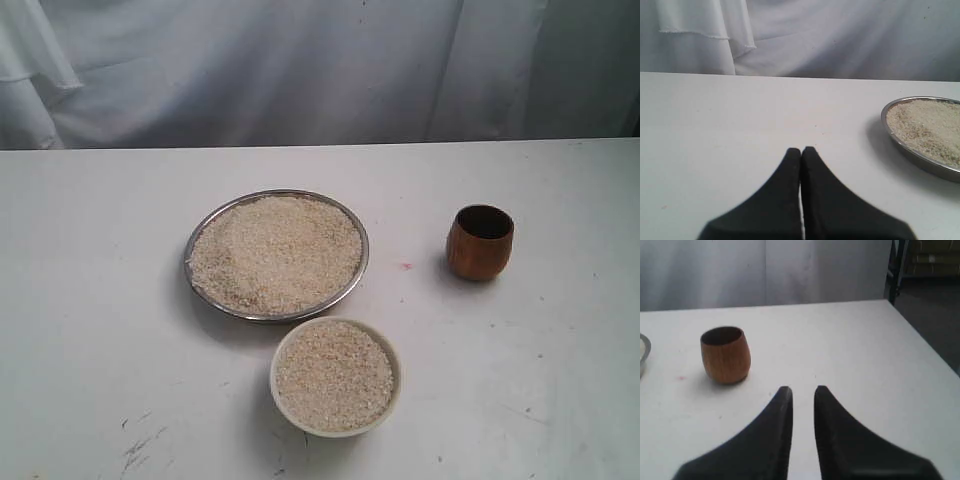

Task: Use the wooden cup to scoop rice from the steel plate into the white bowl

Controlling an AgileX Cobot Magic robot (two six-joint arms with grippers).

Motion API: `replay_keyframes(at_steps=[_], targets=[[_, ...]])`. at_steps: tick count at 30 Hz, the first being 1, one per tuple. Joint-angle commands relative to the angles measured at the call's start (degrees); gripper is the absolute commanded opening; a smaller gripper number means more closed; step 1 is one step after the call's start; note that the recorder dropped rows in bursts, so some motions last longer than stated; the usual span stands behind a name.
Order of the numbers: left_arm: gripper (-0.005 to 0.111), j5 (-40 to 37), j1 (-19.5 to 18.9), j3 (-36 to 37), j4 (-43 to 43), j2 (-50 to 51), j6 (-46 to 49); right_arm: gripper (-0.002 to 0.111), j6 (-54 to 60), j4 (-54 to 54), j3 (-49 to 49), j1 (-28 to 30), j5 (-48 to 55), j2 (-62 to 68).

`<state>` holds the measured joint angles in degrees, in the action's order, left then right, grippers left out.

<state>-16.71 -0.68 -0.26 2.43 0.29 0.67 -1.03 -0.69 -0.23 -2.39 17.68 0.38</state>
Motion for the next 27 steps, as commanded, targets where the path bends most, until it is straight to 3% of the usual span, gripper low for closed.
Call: replay_keyframes(at_steps=[1,7,22,27], targets=[[0.0,0.36,0.09,0.26,0.04,-0.29,-0.18,0.016,0.19,-0.25,0.23,0.09,-13.61,-0.38],[0.0,0.36,0.09,0.26,0.04,-0.29,-0.18,0.016,0.19,-0.25,0.23,0.09,-28.48,-0.38],[0.0,0.36,0.09,0.26,0.04,-0.29,-0.18,0.016,-1.95,0.69,0.23,0.09,-47.16,-0.38],[0.0,0.36,0.09,0.26,0.04,-0.29,-0.18,0.016,1.03,6.17,-5.2,0.09,-47.38,2.57]])
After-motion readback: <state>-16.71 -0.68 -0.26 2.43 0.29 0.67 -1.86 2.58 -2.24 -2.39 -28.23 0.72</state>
